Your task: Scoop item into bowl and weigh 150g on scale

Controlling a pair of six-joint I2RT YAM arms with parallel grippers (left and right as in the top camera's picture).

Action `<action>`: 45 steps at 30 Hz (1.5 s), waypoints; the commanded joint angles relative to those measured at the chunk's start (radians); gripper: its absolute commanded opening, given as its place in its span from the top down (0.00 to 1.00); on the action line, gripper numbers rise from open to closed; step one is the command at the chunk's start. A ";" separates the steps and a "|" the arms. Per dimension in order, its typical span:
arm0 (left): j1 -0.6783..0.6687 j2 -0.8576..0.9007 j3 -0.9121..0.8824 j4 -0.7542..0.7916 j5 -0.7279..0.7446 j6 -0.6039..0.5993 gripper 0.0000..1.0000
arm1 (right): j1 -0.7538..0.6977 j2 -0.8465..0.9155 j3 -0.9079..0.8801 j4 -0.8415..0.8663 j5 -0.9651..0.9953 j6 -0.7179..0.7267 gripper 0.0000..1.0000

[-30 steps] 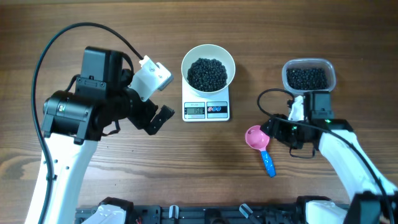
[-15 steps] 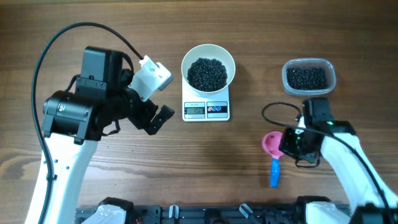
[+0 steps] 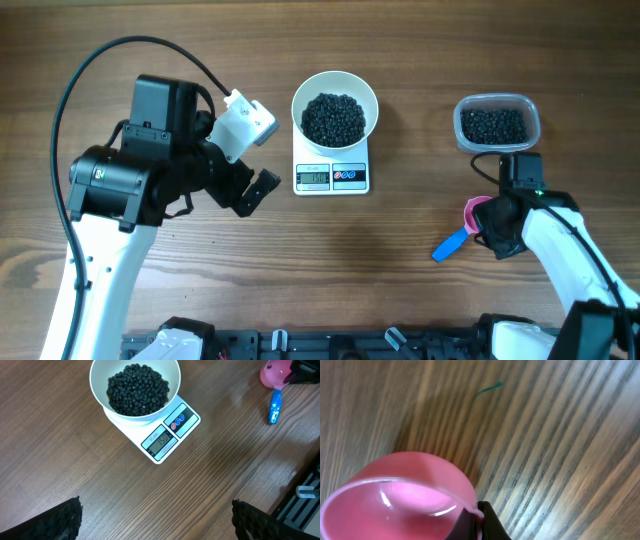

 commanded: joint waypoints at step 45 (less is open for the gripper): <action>0.006 0.003 0.011 0.000 0.002 0.015 0.00 | -0.010 -1.215 0.251 -0.138 -0.285 -1.072 0.01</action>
